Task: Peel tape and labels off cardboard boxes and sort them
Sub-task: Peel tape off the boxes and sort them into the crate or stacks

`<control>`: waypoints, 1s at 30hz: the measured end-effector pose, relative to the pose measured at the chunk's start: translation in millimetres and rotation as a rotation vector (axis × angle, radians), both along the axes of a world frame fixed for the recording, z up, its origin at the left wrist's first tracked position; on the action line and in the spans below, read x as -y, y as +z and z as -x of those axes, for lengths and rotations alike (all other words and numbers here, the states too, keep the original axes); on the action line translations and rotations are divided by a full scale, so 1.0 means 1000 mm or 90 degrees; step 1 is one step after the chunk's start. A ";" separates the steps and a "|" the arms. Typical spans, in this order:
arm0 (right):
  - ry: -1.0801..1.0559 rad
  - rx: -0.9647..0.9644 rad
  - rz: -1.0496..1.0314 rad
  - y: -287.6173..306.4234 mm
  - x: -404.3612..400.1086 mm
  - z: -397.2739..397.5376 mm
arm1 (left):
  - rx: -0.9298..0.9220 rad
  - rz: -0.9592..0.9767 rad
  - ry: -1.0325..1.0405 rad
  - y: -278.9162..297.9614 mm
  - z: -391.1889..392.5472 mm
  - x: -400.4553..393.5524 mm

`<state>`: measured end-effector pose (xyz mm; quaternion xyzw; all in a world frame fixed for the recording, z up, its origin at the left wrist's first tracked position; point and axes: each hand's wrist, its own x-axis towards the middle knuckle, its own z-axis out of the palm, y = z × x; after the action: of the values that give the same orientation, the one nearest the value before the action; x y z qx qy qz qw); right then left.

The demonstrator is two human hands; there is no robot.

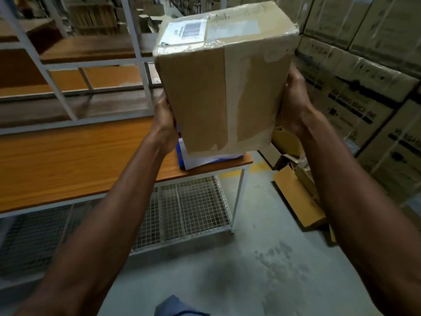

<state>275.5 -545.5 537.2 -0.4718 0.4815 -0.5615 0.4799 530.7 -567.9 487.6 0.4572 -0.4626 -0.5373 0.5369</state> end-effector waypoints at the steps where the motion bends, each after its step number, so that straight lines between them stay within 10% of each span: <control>1: 0.011 0.003 0.005 0.000 0.005 0.004 | -0.018 0.001 0.005 -0.001 0.003 0.003; 30: 0.065 0.034 -0.148 -0.098 0.328 -0.003 | -0.055 -0.098 0.060 -0.058 -0.021 0.297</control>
<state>278.1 -874.0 438.9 -0.4220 0.5057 -0.4889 0.5719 551.8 -864.7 429.6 0.4945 -0.3743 -0.5649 0.5444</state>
